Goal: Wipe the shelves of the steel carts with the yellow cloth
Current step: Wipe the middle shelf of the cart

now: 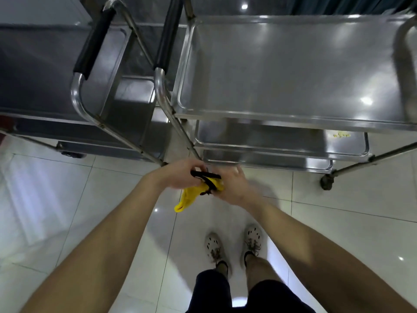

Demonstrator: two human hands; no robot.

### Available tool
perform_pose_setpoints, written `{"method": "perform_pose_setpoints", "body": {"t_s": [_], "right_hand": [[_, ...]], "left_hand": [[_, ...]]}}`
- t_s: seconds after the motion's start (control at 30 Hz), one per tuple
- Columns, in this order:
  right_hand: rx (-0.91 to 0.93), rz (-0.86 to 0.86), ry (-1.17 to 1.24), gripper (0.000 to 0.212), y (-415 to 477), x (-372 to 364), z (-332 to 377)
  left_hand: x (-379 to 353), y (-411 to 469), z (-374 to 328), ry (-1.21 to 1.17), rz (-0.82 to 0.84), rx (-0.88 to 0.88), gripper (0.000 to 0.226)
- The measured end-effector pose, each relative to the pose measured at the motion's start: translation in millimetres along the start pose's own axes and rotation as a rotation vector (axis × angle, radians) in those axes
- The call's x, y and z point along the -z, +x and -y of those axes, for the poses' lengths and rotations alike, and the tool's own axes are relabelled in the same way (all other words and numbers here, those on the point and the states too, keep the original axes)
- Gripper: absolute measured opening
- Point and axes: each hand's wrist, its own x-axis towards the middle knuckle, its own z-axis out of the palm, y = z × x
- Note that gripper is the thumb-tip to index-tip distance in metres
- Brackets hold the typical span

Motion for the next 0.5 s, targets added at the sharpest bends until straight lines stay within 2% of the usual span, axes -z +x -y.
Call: {"method": "perform_pose_setpoints", "body": {"t_s": [0.03,0.1,0.23,0.37,0.4,0.43,0.5], "right_hand": [[0.008,-0.04,-0.014,0.052,1.1,-1.4,0.2],[-0.042,-0.105,0.056,0.029,-0.4,-2.9,-4.0],[-0.281,-0.212,0.31,0.028,-1.0,-5.4,-15.2],[-0.427,-0.367,0.587,0.025,8.2,-10.7,-41.7],[-0.443,-0.379,0.613,0.03,14.3,-11.7,-50.7],[-0.431,-0.357,0.613,0.043,22.4,-14.3,-58.7],[-0.344,-0.253,0.517,0.091,40.4,-24.3,-68.7]], "left_hand": [[2.3,-1.4,6.2,-0.003,-0.002,-0.006,0.031],[4.6,-1.4,21.3,-0.006,0.005,-0.006,0.04],[-4.5,8.3,38.4,-0.205,-0.02,0.011,0.037],[-31.9,36.8,44.7,-0.474,-0.204,0.103,0.028],[-39.4,47.8,46.3,-0.518,-0.272,0.149,0.026],[-46.4,61.3,48.5,-0.541,-0.342,0.177,0.025],[-55.7,88.5,51.3,-0.53,-0.423,0.141,0.027]]}}
